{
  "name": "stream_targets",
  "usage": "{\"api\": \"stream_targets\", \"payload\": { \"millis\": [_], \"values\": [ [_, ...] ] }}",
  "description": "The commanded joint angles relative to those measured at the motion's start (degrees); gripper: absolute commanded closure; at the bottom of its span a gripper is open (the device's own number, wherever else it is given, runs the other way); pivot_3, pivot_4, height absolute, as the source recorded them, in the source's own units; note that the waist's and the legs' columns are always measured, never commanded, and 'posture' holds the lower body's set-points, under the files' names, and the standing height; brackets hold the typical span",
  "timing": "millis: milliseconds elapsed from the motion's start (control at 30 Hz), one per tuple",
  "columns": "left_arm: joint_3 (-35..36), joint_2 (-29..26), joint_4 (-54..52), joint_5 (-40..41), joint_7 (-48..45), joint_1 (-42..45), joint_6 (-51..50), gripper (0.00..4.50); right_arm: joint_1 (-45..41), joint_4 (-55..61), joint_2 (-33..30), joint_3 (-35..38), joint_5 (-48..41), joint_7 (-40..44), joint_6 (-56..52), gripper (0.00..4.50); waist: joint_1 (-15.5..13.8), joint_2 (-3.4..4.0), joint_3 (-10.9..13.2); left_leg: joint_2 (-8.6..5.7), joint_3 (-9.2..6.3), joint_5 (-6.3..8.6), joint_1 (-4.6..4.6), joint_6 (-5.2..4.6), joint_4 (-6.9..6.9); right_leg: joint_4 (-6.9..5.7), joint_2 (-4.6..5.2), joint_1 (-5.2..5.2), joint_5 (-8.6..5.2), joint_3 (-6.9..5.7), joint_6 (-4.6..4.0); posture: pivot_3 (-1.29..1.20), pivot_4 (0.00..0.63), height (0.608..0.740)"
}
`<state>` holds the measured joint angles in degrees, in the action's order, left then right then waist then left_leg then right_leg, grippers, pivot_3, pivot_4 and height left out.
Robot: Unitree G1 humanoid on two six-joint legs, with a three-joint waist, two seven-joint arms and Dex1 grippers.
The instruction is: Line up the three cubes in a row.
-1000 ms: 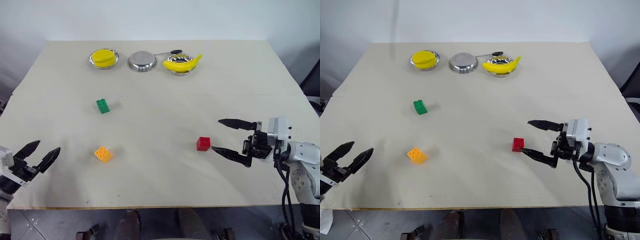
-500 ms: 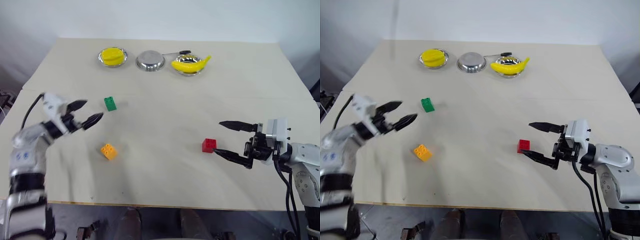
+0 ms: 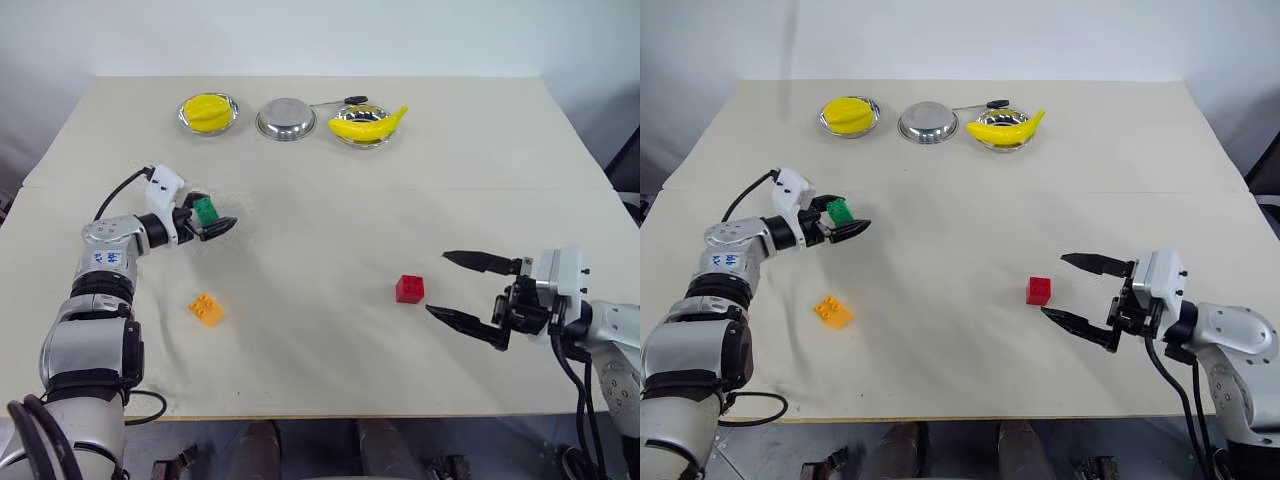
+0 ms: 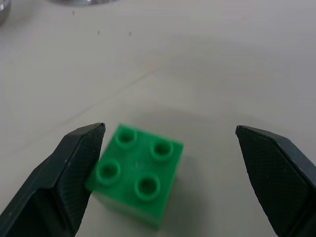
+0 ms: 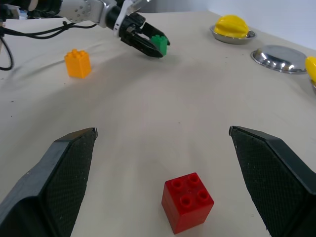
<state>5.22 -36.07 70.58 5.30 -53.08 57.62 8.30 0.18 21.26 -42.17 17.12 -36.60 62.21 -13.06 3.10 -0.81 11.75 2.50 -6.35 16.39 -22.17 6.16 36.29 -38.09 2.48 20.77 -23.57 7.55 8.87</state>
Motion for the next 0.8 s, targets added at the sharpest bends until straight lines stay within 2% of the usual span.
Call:
{"api": "stream_targets", "payload": {
  "millis": [33,333,500,600,700,800],
  "values": [
    [1.83,-1.98,0.07,0.42,-0.88,1.28,0.96,0.0,0.96,2.98,0.38,1.91,-1.37,-1.35,0.4,0.01,-0.05,0.0,0.0,0.0,-0.03,0.0,0.0,0.0,0.03,-0.01,0.0,-0.02,0.0,-0.03,0.0,0.0,0.15,0.74],
    [1.8,-5.39,1.39,-1.8,-0.89,0.45,0.94,0.0,2.1,3.5,0.58,1.79,-1.2,-2.75,0.99,0.01,-0.05,0.0,0.0,0.0,-0.07,0.0,0.0,0.0,0.12,-0.09,0.0,-0.06,0.0,-0.07,0.0,0.0,0.15,0.74],
    [1.69,-2.87,3.05,-3.14,3.1,1.66,0.23,0.0,0.87,2.29,0.75,1.08,-0.86,-3.09,1.21,0.01,-0.38,0.0,0.0,-0.01,-0.12,0.0,0.0,0.0,0.2,-0.12,0.0,-0.09,0.0,-0.11,0.0,0.0,0.15,0.74],
    [1.43,-1.77,3.33,-3.76,2.36,1.87,-0.32,0.0,0.59,2.35,0.71,0.75,-0.86,-3.03,1.06,0.01,-0.79,0.0,0.0,-0.04,-0.13,0.0,0.0,0.0,0.25,-0.16,0.03,-0.1,0.0,-0.11,0.0,0.0,0.15,0.74],
    [0.99,-1.36,3.86,-4.76,3.06,1.83,-0.17,0.59,0.75,2.69,0.61,0.86,-0.98,-3.06,0.84,0.0,-0.96,0.0,0.0,-0.04,-0.13,0.0,0.0,0.0,0.25,-0.19,0.02,-0.08,0.0,-0.12,0.0,0.0,0.15,0.74],
    [1.38,-1.55,4.0,-4.74,2.8,1.91,-0.14,1.46,0.8,2.57,0.59,0.99,-0.88,-3.12,0.95,0.0,-0.98,0.0,0.0,-0.04,-0.13,0.0,0.0,0.0,0.25,-0.22,0.02,-0.08,0.0,-0.12,0.0,0.0,0.15,0.74]
  ]
}}
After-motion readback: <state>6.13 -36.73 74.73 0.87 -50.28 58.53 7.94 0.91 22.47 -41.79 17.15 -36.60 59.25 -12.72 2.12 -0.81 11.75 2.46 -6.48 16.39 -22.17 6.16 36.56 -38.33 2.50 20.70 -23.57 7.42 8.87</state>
